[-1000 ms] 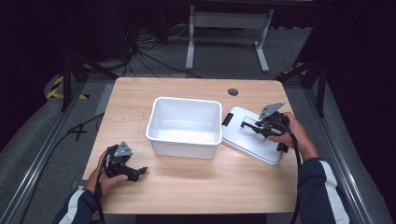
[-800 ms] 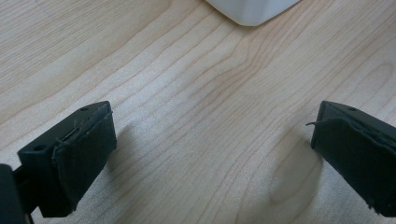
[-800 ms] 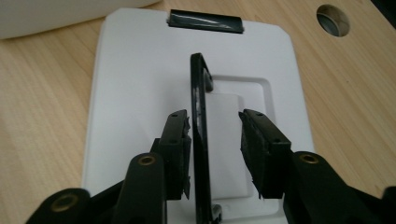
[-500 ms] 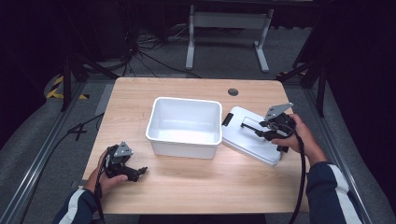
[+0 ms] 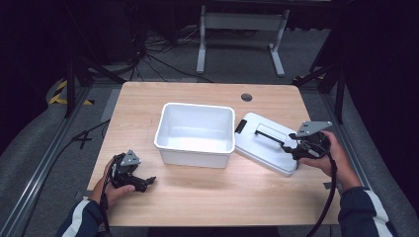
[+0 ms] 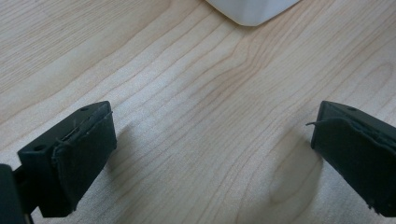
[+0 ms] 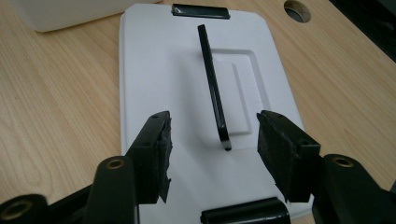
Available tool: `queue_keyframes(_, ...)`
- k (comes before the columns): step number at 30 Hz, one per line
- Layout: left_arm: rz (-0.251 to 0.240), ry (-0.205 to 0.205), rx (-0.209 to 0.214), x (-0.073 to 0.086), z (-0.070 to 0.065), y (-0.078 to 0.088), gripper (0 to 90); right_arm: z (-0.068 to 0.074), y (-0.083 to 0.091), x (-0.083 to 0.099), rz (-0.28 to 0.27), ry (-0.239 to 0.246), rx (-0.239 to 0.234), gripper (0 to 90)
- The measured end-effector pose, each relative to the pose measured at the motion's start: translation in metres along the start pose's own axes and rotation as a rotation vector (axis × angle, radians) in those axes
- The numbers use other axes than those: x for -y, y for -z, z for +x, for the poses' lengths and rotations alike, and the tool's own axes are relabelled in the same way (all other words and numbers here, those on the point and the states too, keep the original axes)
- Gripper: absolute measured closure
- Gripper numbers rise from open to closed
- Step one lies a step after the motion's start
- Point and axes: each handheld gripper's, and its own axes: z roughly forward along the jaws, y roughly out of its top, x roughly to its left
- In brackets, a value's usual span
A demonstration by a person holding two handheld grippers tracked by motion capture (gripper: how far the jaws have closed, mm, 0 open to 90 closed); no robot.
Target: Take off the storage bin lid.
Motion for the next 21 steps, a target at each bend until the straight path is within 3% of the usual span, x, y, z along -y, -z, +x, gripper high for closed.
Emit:
queue_keyframes(6, 0.001, 0.000, 0.001, 0.000, 0.000, 0.000, 0.5, 0.011, 0.012, 0.024, -0.051, -0.026, 0.032, 38.7)
queue_keyframes(12, 0.001, -0.002, 0.003, 0.000, 0.000, 0.000, 0.4, 0.028, 0.014, 0.071, -0.079, -0.067, 0.055, 33.7)
queue_keyframes(18, -0.003, -0.001, 0.002, 0.000, 0.000, 0.000, 0.4, 0.037, 0.009, 0.102, -0.093, -0.153, 0.012, 30.6)
queue_keyframes(20, 0.001, -0.002, 0.002, 0.000, 0.000, 0.000, 0.4, 0.040, 0.006, 0.109, -0.073, -0.147, 0.017, 30.6)
queue_keyframes(21, 0.001, -0.002, 0.002, 0.000, 0.000, 0.000, 0.4, 0.042, 0.004, 0.116, -0.071, -0.164, -0.006, 31.8)
